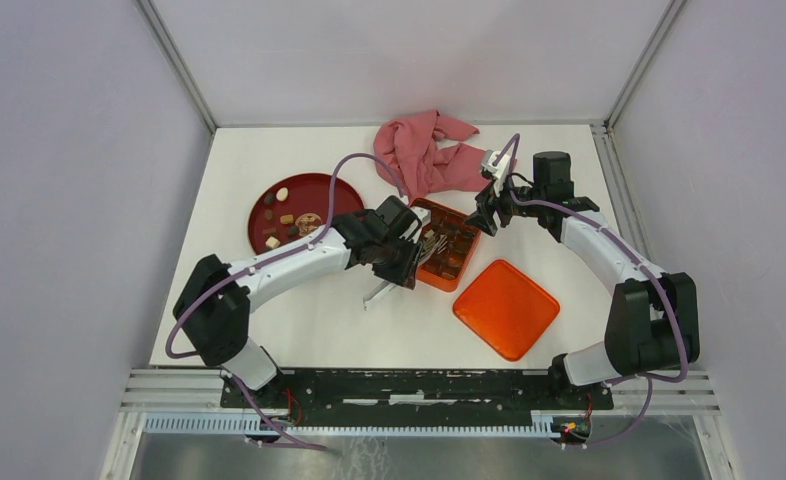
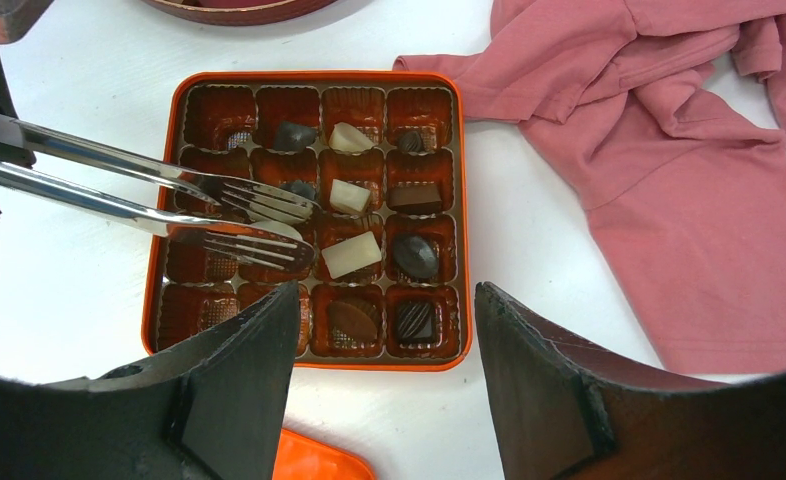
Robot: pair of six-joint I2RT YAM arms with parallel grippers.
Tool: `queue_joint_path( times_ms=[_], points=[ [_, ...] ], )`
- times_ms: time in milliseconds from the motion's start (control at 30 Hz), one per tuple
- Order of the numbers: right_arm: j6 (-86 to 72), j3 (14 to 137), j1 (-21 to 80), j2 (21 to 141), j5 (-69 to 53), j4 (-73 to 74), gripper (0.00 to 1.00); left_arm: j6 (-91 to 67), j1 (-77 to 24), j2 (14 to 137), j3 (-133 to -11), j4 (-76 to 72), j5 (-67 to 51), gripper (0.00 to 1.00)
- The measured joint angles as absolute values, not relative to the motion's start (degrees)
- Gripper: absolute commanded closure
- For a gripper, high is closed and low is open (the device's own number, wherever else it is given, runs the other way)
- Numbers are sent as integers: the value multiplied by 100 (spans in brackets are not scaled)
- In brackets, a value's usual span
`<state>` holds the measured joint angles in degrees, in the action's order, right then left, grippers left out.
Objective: Pack the chocolate
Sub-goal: Place the fake chocolate in the packing box, then move the plate to the center of the board.
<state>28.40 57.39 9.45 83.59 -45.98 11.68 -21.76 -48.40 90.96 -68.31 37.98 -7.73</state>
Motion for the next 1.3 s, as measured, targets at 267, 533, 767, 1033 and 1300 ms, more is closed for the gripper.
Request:
queue_joint_path(
  times_ms=[267,533,767,1033,1300],
  points=[
    [2840,5739,945,8359,-4598,1170,30,-2176,-4897,9115,-6864,3892,-602,52],
    [2840,5739,945,8359,-4598,1168,30,-2176,-4925,9115,-6899,3920,-582,59],
    [2840,5739,945,8359,-4598,1170,30,-2178,-4925,9026,-7000,3935,-434,67],
    [2840,5739,945,8359,-4598,1170,30,-2171,-4574,8479,-7022,4132,-89,68],
    [2840,5739,945,8392,-4598,1168,30,-2029,-3144,7813,-6803,4525,161,77]
  ],
)
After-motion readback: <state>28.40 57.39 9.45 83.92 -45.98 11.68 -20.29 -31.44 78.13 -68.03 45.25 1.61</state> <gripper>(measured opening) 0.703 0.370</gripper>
